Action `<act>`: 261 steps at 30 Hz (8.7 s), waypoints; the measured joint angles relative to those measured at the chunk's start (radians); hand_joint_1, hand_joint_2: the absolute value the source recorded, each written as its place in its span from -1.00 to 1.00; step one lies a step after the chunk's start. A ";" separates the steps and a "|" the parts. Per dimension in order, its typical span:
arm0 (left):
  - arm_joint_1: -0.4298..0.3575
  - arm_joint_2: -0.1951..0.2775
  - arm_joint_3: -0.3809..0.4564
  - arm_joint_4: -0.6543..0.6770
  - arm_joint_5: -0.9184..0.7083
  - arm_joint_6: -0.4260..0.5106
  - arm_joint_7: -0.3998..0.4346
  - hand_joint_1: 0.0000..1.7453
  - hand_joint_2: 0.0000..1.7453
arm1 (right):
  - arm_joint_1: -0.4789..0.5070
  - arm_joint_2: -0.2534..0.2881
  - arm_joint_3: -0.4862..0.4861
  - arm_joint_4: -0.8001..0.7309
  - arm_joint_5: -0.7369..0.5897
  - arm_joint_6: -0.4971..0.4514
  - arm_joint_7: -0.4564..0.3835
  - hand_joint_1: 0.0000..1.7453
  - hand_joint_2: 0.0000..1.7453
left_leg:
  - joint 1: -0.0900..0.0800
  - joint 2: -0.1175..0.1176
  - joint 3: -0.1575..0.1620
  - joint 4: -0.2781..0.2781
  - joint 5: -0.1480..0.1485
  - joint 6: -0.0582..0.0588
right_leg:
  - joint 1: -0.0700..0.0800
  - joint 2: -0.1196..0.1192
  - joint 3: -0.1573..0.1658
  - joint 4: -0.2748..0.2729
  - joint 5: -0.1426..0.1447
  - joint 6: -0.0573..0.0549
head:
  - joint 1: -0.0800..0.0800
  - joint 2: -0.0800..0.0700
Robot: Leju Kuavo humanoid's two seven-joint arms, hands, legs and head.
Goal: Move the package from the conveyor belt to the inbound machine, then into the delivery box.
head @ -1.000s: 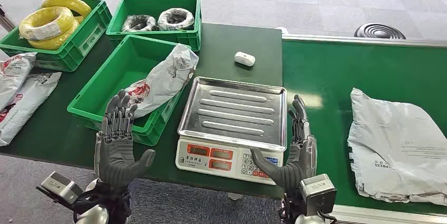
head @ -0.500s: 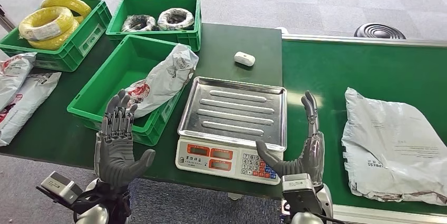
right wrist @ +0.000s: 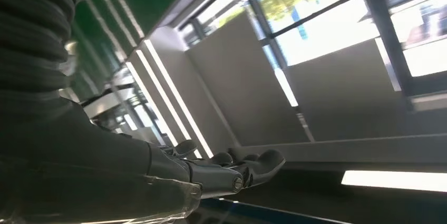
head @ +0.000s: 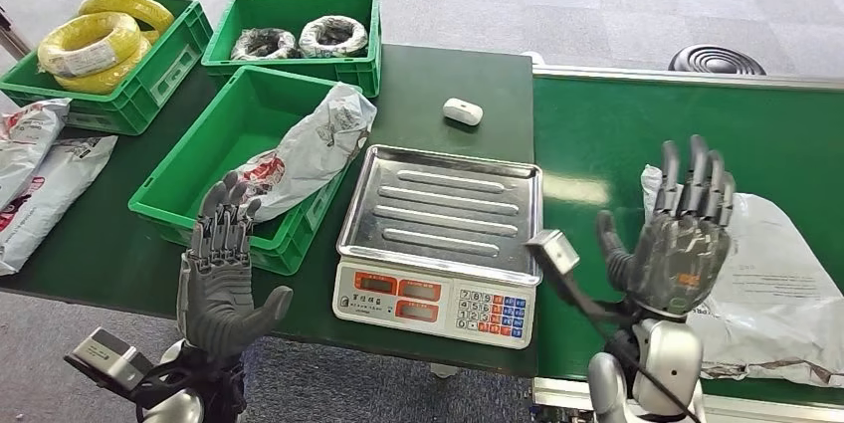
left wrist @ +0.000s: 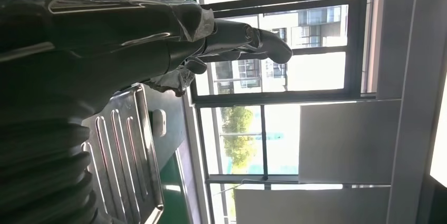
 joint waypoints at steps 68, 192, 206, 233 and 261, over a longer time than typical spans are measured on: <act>0.050 -0.041 0.083 -0.067 -0.059 -0.051 0.002 -1.00 1.00 | -0.535 -0.272 -0.461 1.236 -0.331 0.570 -0.192 0.98 1.00 | -0.003 -0.006 -0.003 0.000 0.002 0.003 | -0.002 -0.004 -0.002 0.000 0.002 0.003 | 0.000 0.000; -0.690 -0.257 -0.373 0.484 -0.983 0.282 0.430 -1.00 1.00 | 0.040 0.287 0.112 -0.604 -0.942 -0.164 -0.778 -1.00 1.00 | -0.001 -0.002 0.000 0.000 0.001 0.001 | 0.000 -0.002 -0.001 0.000 0.001 0.001 | 0.000 0.000; -0.821 -0.295 -0.569 0.923 -1.083 0.353 0.558 -1.00 1.00 | 0.041 0.301 0.096 -0.578 -0.967 -0.164 -0.778 -1.00 1.00 | 0.000 -0.001 0.000 0.000 0.001 0.001 | 0.000 -0.001 -0.001 0.000 0.001 0.000 | 0.000 0.000; -0.792 -0.296 -0.698 1.248 -0.901 0.221 0.505 0.78 1.00 | 0.031 0.300 0.097 -0.553 -0.969 -0.164 -0.778 -1.00 1.00 | 0.000 -0.002 0.000 0.000 0.001 0.001 | 0.000 -0.002 -0.001 0.000 0.000 0.000 | 0.000 0.000; -0.830 -0.295 -0.464 1.178 -0.456 0.252 0.193 0.95 1.00 | 0.029 0.303 0.091 -0.549 -0.976 -0.164 -0.778 -1.00 1.00 | 0.000 -0.002 0.000 0.000 0.001 0.001 | 0.000 -0.002 0.000 0.000 0.001 0.000 | 0.000 0.000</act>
